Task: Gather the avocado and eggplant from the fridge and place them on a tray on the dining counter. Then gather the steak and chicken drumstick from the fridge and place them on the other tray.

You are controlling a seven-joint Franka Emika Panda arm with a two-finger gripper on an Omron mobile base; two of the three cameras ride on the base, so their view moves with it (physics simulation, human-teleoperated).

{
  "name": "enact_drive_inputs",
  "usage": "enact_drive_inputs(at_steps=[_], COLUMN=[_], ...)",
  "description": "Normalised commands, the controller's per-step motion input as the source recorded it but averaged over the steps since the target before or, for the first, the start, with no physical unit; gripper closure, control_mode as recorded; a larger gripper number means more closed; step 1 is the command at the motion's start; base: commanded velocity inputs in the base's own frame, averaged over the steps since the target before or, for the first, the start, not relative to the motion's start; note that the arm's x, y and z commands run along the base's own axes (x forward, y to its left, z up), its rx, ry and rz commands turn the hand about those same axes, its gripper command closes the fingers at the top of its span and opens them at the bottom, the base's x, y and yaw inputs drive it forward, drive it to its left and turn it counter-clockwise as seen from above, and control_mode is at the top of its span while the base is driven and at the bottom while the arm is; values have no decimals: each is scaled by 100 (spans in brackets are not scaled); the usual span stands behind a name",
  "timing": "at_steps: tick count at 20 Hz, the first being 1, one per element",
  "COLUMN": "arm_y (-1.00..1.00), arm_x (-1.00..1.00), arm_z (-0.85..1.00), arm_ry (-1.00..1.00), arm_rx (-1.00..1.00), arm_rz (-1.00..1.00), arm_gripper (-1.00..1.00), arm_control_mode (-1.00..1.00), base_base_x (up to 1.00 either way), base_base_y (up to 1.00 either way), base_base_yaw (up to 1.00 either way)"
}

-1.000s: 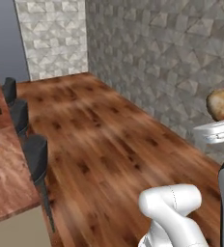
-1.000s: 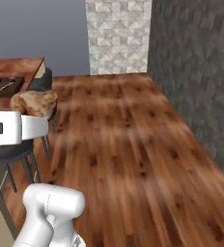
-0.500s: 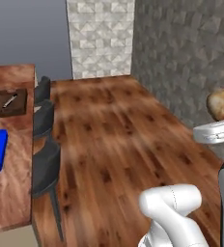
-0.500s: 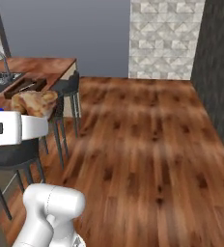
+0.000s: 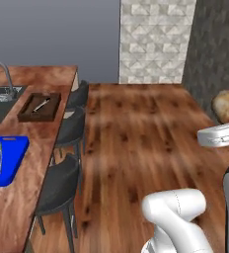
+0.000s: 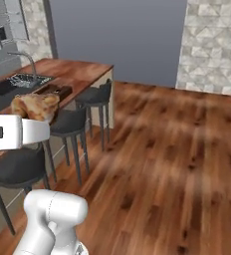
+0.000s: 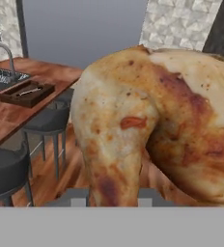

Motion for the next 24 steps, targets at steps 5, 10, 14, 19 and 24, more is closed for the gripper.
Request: enact_drive_inputs(at_steps=[5, 10, 14, 19, 24], arm_y=[0, 0, 0, 0, 0], arm_x=[0, 0, 0, 0, 0], arm_z=[0, 0, 0, 0, 0], arm_ry=[0, 0, 0, 0, 0], arm_rx=[0, 0, 0, 0, 0], arm_rz=[0, 0, 0, 0, 0], arm_gripper=[100, 100, 100, 100, 100], arm_control_mode=[100, 100, 100, 100, 100], base_base_x=[72, 68, 62, 57, 54], base_base_y=[-38, -42, -44, -46, -45], base_base_yaw=[44, 43, 43, 43, 43])
